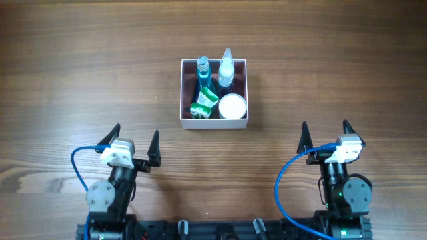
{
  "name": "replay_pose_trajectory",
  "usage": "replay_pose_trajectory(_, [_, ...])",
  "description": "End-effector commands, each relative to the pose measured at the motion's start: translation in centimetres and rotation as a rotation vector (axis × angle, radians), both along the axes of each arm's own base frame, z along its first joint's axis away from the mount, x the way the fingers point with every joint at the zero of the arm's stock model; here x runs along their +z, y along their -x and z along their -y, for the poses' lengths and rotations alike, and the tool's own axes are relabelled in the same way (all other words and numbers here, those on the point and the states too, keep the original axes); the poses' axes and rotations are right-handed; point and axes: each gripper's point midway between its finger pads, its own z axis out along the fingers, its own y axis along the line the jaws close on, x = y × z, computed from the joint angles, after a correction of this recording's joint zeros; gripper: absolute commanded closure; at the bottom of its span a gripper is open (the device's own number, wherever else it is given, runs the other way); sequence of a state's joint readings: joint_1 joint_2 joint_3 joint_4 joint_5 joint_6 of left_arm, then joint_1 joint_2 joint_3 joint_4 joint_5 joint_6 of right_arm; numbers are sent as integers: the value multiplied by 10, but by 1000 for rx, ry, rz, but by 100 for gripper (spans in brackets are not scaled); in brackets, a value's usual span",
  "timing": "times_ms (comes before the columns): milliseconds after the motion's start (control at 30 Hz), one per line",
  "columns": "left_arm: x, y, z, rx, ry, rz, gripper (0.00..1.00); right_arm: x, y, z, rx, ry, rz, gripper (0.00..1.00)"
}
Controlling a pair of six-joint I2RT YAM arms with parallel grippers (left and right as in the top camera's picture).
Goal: Pack container
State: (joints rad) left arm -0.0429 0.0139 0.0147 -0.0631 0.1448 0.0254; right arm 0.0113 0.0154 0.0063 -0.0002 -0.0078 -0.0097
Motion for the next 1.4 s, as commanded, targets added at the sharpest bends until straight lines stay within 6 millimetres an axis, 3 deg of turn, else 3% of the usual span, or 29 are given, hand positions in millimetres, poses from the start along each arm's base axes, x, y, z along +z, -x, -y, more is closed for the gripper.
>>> replay_pose_trajectory(0, [-2,0,0,-3,-31,8,0,3,1,-2,12,10,13,0])
replay_pose_trajectory(133, [-5,-2,-21,115,-95,0,0,3,1,-2,12,9,13,0])
replay_pose_trajectory(633, [-5,-2,-13,88,-15,-10,0,3,1,-2,11,10,13,0])
replay_pose_trajectory(1367, [-4,-2,-18,126,75,-16,0,3,1,-2,12,10,13,0])
